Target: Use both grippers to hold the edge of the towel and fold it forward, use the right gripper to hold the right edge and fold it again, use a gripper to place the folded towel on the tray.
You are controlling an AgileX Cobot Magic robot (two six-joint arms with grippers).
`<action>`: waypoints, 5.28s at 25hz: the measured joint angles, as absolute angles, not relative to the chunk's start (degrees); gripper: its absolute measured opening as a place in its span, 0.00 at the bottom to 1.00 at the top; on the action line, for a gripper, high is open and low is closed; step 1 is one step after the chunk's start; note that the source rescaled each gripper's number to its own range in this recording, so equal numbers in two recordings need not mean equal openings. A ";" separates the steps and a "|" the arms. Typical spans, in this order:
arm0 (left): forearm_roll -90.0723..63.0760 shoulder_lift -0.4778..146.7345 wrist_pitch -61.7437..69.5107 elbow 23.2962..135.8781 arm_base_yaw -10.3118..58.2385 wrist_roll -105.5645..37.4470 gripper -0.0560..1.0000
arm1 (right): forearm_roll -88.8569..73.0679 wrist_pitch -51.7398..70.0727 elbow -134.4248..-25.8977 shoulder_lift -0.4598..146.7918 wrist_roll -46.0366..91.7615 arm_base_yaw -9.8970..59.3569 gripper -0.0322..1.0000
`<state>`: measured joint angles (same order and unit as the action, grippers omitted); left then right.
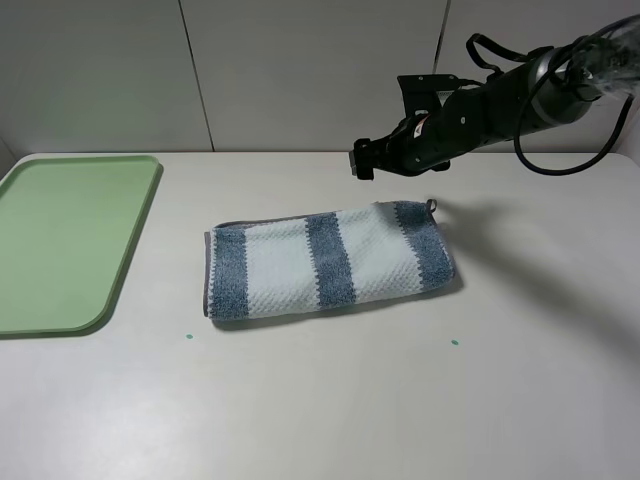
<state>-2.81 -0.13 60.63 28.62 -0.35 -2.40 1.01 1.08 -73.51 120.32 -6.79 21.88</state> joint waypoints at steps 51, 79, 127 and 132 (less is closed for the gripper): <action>-2.74 -0.13 60.73 28.62 -0.35 -2.40 0.99 | 1.06 34.64 -73.26 119.84 -12.03 21.88 1.00; -2.74 -0.13 60.86 28.62 -0.35 -2.40 0.99 | -1.55 30.43 -74.12 124.33 -11.43 22.46 0.11; -2.66 -0.13 60.92 28.62 -0.35 -2.40 0.99 | 4.04 51.28 -73.33 105.56 -14.29 23.48 0.11; -2.66 -0.13 60.92 28.62 -0.35 -2.40 0.99 | 3.78 49.87 -73.33 105.56 -16.20 26.78 0.11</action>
<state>-2.66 -0.13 60.92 28.62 -0.35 -2.40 3.78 49.87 -73.33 105.56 -16.20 26.78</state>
